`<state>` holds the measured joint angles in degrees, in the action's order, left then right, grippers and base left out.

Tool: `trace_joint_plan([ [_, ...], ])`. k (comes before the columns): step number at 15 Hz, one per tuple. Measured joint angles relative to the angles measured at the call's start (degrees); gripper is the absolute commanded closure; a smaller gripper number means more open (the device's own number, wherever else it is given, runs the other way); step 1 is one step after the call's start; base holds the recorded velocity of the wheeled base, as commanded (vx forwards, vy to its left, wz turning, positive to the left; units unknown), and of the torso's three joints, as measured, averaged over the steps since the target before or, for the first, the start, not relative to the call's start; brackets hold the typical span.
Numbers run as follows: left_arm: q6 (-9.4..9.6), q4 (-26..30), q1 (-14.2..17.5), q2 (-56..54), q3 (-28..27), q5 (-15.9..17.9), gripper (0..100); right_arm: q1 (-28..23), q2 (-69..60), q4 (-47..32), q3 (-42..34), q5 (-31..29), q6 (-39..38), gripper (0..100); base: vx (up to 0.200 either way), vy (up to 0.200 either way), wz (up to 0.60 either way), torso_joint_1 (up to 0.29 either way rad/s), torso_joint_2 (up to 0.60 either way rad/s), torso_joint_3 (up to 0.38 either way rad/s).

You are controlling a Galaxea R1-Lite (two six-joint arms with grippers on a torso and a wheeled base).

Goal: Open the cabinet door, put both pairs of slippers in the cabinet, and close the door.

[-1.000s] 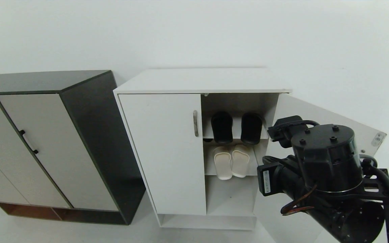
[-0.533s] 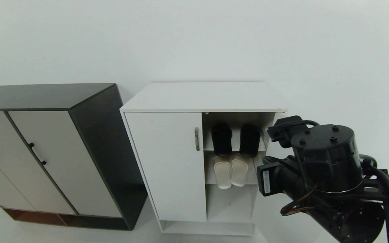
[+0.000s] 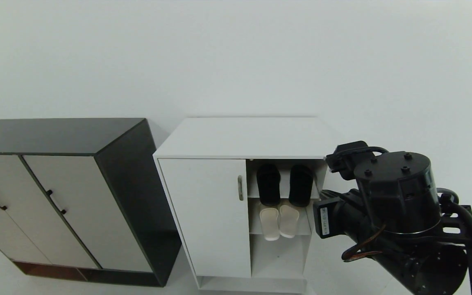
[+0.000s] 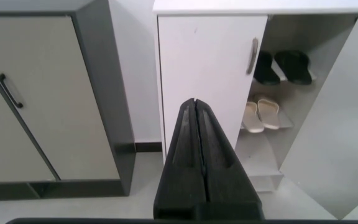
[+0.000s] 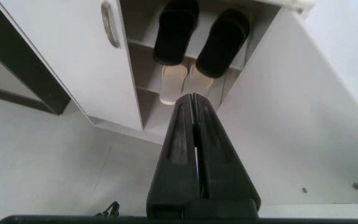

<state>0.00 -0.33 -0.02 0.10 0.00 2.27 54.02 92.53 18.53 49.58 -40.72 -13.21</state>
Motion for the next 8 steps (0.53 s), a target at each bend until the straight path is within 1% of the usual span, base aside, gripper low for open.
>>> trace_joint_plan([
  [5, 0.0, 0.0, 0.0, 0.0, 0.0, 0.0, 100, 0.0, -0.3, 0.0, -0.2, 0.0, 0.0, 100, 0.0, 0.0, 0.0, 0.264, -0.58, -0.32],
  [8, 0.0, 0.0, 0.0, 0.0, 0.0, 0.0, 100, 0.0, -0.5, 0.0, -0.3, 0.0, 0.1, 100, 0.0, 0.0, 0.0, 0.201, -0.42, -0.227],
])
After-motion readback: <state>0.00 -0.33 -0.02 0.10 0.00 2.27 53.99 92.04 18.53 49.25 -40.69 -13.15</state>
